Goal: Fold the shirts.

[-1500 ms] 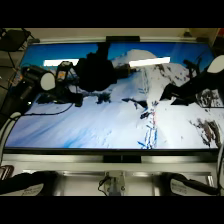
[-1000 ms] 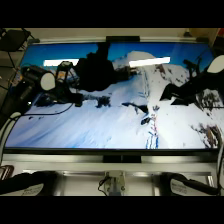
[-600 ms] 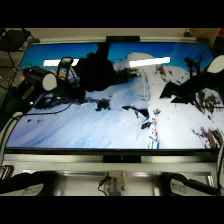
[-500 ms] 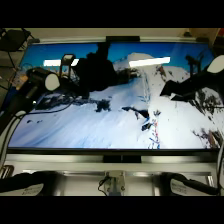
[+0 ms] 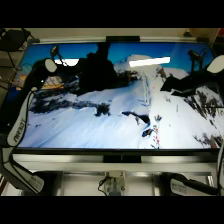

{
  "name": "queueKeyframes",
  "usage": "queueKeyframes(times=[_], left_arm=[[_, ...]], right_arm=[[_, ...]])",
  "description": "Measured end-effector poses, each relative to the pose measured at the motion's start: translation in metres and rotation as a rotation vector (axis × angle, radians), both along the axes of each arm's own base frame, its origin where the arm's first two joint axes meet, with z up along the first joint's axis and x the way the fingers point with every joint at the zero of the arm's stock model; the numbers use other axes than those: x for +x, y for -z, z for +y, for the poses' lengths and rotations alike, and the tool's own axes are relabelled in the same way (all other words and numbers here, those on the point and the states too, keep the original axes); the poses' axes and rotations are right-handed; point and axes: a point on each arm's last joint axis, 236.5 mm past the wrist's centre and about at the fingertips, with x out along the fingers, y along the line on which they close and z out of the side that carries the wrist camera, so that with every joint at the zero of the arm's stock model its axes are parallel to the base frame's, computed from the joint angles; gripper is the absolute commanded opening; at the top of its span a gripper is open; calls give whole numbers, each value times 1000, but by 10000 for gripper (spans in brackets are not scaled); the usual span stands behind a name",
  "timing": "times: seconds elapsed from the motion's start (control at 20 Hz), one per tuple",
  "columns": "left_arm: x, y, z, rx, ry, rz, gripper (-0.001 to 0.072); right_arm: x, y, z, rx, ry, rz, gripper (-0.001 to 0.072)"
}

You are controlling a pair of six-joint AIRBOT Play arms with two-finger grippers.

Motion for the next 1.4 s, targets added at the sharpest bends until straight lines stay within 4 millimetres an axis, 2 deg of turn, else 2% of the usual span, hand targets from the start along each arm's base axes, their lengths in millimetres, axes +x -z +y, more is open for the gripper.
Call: queueKeyframes(times=[0.1,0.25,0.3,0.35,0.4,0.45,0.55,0.65,0.7,0.8,0.85,0.95,1.0,1.1,1.15,1.2,1.25,1.3,1.4], left_arm=[[13,22,-6,-53,26,17,717],[20,53,-16,-83,62,44,716],[20,61,-21,-88,75,50,664],[21,68,-27,-94,83,52,400],[23,72,-32,-100,88,44,103],[25,74,-34,-104,88,39,51],[28,70,-38,-119,88,23,49],[35,37,-43,-126,111,-48,48],[36,9,-46,-114,143,-112,48],[28,-79,-59,-69,242,-306,48],[13,-128,-68,-51,293,-402,48],[-33,-236,-87,-32,379,-610,48],[-66,-286,-98,-31,422,-707,48],[-136,-358,-119,-53,503,-839,48],[-167,-378,-128,-64,537,-866,48],[-195,-389,-138,-64,573,-872,48],[-217,-389,-148,-55,611,-856,48],[-235,-379,-160,-39,650,-818,49],[-258,-342,-185,-2,708,-712,49]], right_arm=[[0,0,0,-3,-10,-4,663],[1,0,0,-5,-17,-11,663],[1,0,0,-5,-18,-11,663],[1,0,0,-6,-20,-12,663],[2,-1,0,-6,-20,-15,663],[3,-1,0,-7,-20,-22,663],[6,-2,-1,-8,-16,-35,660],[7,-3,-1,-10,-18,-41,644],[6,-6,0,-16,-38,-47,644],[3,-22,0,-41,-101,-83,644],[3,-36,-2,-63,-125,-117,644],[6,-82,-9,-115,-146,-243,644],[5,-109,-12,-144,-148,-313,644],[-4,-170,-19,-204,-136,-464,644],[-14,-199,-22,-231,-120,-532,644],[-28,-226,-26,-254,-95,-596,644],[-44,-248,-27,-267,-76,-644,644],[-63,-266,-26,-273,-65,-686,644],[-100,-285,-26,-284,-48,-709,644]])
